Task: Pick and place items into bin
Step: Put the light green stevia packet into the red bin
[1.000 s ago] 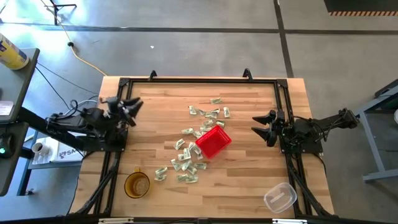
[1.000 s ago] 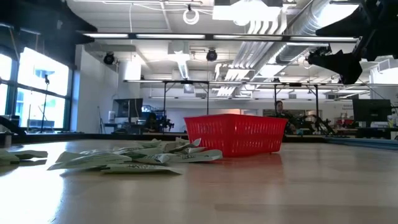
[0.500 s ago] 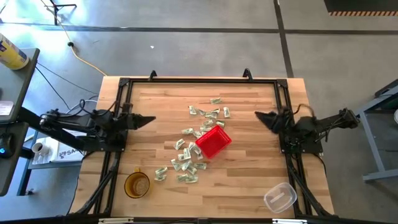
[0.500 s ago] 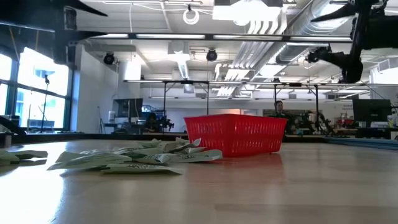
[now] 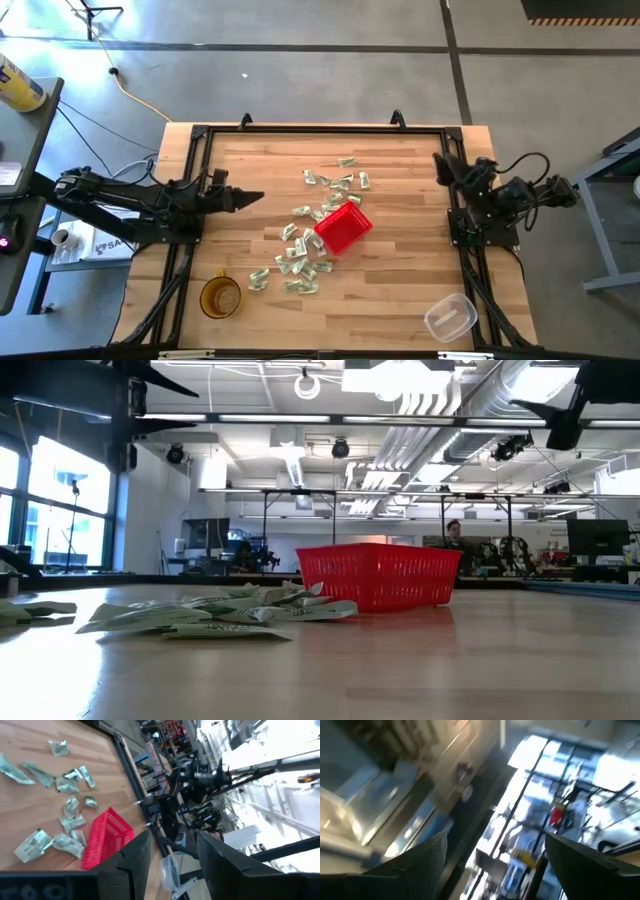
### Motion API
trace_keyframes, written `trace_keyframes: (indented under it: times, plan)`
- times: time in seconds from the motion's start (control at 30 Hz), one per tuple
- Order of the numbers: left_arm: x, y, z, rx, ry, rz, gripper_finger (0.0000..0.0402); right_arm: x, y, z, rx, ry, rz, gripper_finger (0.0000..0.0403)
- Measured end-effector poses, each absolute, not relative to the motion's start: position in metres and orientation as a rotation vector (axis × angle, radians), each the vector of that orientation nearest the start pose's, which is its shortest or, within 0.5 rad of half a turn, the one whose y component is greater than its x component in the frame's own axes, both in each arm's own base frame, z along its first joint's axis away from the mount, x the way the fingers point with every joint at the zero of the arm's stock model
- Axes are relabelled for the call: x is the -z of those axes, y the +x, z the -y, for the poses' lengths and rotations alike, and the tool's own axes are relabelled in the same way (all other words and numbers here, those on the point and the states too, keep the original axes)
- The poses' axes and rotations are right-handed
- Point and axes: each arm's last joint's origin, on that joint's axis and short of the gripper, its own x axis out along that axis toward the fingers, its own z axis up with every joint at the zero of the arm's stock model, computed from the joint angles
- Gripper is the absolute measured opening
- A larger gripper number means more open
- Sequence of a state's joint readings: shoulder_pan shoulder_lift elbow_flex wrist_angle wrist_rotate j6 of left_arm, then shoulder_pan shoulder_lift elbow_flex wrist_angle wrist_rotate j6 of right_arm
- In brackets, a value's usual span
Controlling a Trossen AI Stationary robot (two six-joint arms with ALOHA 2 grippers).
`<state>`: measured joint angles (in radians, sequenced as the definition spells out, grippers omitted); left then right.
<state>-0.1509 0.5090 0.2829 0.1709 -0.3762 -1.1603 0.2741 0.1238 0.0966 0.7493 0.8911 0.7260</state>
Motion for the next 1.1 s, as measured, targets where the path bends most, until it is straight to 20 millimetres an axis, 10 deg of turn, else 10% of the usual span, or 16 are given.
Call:
trace_keyframes:
  times: [0.17,0.47,0.87,1.1]
  plan:
    - [-0.228,0.139,0.010,-0.241,-1.134,0.064,0.0193,-0.242,0.083,0.001,0.474,1.041,0.655,0.0327]
    - [-0.219,0.137,0.009,-0.340,-1.066,0.005,0.0193,-0.210,0.124,0.008,0.756,0.945,-0.144,0.0327]
    - [-0.213,0.135,0.005,-0.488,-0.998,0.022,0.0193,-0.253,0.183,0.053,1.058,0.968,-0.325,0.0327]
    - [-0.211,0.134,0.004,-0.511,-0.955,0.004,0.0193,-0.247,0.228,0.078,0.861,0.965,-0.625,0.0327]
